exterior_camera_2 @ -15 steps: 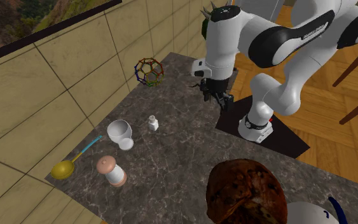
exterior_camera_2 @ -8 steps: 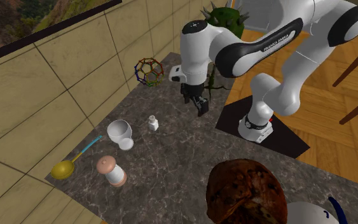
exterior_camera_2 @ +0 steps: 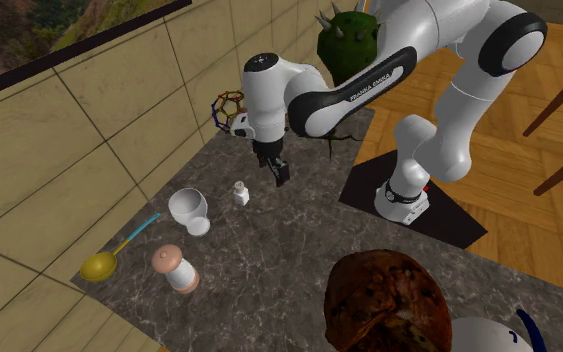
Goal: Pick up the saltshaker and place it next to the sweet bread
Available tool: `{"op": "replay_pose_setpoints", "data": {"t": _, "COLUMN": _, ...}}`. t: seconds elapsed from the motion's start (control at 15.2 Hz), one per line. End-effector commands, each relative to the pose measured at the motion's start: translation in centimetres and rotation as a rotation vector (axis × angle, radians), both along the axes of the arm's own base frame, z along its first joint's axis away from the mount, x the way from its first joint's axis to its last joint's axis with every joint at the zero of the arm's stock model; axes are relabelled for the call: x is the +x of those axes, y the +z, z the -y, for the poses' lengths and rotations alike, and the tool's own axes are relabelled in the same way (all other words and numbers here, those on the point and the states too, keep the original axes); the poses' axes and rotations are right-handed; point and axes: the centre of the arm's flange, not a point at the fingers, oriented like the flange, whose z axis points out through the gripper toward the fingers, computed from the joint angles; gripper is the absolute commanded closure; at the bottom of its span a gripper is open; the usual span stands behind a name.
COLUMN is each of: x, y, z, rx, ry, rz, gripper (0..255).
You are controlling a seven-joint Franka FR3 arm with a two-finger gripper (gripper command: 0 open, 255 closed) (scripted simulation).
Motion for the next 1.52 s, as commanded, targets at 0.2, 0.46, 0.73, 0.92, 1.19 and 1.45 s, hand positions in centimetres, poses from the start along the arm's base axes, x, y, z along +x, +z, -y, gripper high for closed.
{"op": "replay_pose_setpoints", "data": {"t": 0.2, "x": 4.0, "y": -2.5, "z": 4.0, "rx": -0.009, "ry": 0.001, "rz": 0.018, "gripper": 0}}
{"op": "replay_pose_setpoints", "data": {"t": 0.46, "x": 7.3, "y": -4.7, "z": 7.1, "rx": -0.016, "ry": 0.001, "rz": 0.032, "gripper": 0}}
{"op": "replay_pose_setpoints", "data": {"t": 0.73, "x": 7.4, "y": -6.3, "z": 7.1, "rx": -0.016, "ry": 0.001, "rz": 0.032, "gripper": 0}}
{"op": "replay_pose_setpoints", "data": {"t": 0.92, "x": 7.4, "y": -7.9, "z": 7.1, "rx": -0.016, "ry": 0.001, "rz": 0.032, "gripper": 0}}
{"op": "replay_pose_setpoints", "data": {"t": 1.19, "x": 7.4, "y": -8.7, "z": 7.1, "rx": -0.016, "ry": 0.001, "rz": 0.032, "gripper": 0}}
{"op": "replay_pose_setpoints", "data": {"t": 1.45, "x": 7.4, "y": -8.7, "z": 7.1, "rx": -0.016, "ry": 0.001, "rz": 0.032, "gripper": 0}}
